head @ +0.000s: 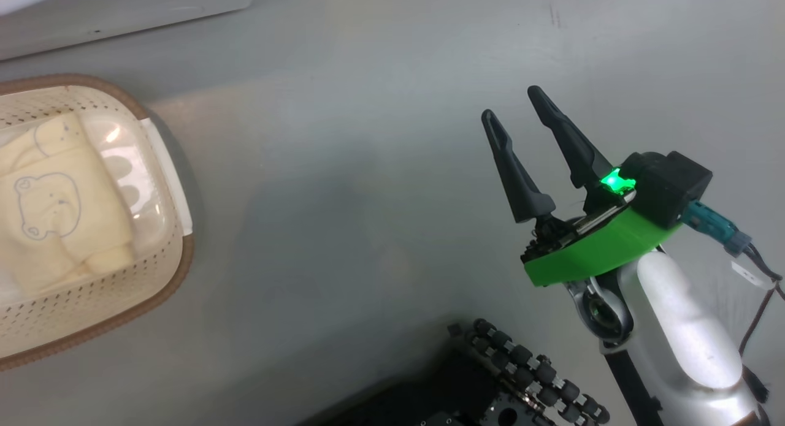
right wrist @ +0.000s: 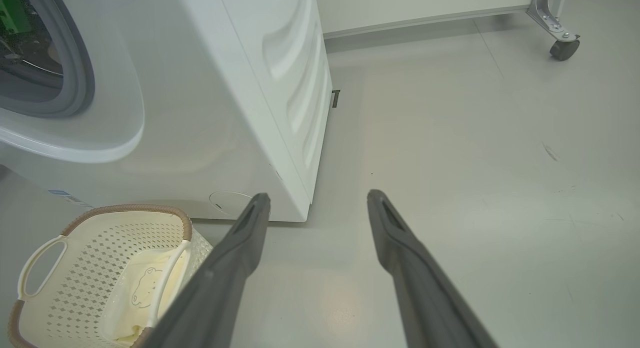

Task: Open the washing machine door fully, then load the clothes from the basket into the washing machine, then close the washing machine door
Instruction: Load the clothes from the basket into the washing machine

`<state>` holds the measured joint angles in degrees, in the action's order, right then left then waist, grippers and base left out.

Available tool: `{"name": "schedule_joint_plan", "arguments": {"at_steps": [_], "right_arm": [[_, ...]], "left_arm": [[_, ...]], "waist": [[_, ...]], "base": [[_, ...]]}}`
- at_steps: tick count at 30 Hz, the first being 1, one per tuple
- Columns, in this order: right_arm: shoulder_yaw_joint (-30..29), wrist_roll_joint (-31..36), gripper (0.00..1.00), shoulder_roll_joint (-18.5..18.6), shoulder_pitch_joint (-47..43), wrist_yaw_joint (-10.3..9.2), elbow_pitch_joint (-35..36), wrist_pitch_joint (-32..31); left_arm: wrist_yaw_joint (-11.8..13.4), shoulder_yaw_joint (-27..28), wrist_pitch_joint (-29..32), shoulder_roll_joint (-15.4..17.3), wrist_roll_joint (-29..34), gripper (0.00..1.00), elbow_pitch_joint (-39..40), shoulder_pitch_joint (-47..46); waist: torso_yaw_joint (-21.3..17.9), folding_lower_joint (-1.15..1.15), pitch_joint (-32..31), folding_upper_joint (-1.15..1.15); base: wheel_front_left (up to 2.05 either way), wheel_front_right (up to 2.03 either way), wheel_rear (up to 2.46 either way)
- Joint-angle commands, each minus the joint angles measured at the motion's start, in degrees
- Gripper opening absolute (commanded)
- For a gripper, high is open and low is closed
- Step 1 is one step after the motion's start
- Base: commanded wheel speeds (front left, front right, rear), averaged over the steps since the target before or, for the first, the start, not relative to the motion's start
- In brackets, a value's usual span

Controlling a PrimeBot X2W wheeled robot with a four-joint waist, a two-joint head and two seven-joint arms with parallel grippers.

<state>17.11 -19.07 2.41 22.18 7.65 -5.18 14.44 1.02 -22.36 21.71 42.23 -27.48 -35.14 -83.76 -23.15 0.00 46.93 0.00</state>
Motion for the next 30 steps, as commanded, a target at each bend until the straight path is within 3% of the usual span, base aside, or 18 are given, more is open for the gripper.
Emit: {"name": "schedule_joint_plan", "arguments": {"at_steps": [1,7,14,17,18,19,20,30], "right_arm": [[0.88,-0.57,1.00,0.46,-0.82,-0.16,1.56,0.56],[1.40,-1.72,1.00,0.46,-0.45,-0.16,1.57,0.56],[2.07,-2.31,1.00,0.46,-0.21,-0.16,1.75,0.56],[1.80,-2.26,1.00,0.46,-0.36,-0.16,1.78,0.56],[1.74,-2.20,1.00,0.46,-0.38,-0.16,1.75,0.56],[1.68,-2.12,1.00,0.46,-0.37,-0.16,1.72,0.56],[1.62,-2.05,1.00,0.46,-0.31,-0.16,1.68,0.56],[0.35,-0.68,1.00,0.46,0.51,-0.16,1.65,0.56]], "left_arm": [[0.04,1.42,-1.04,3.45,0.93,0.00,1.62,-1.97],[0.68,1.01,-9.25,5.14,4.67,0.00,-1.27,-5.72],[3.88,1.25,-16.54,4.95,7.26,0.00,-6.56,-10.44],[3.63,0.64,-16.09,4.13,7.31,0.00,-8.91,-11.42],[3.32,0.52,-15.81,3.67,7.05,0.30,-9.53,-11.68],[3.08,0.56,-15.69,3.13,6.62,0.73,-10.03,-11.94],[2.83,0.43,-15.55,2.64,6.40,1.00,-10.49,-12.12],[2.10,-0.23,-17.19,-0.32,4.77,1.00,-12.77,-11.18]], "waist": [[-0.60,0.00,0.61,0.00],[-2.47,0.00,2.27,0.00],[-3.98,0.00,3.55,0.00],[-3.79,0.00,3.72,0.00],[-3.65,0.00,3.77,0.00],[-3.49,0.00,3.79,0.00],[-3.28,0.00,3.81,0.00],[-0.83,0.00,3.08,0.00]], "base": [[0.00,0.00,0.00],[0.00,0.00,0.00],[0.00,0.00,0.00],[0.00,0.00,0.00],[0.00,0.00,0.00],[0.00,0.00,0.00],[0.00,0.00,0.00],[0.00,0.00,0.00]]}}
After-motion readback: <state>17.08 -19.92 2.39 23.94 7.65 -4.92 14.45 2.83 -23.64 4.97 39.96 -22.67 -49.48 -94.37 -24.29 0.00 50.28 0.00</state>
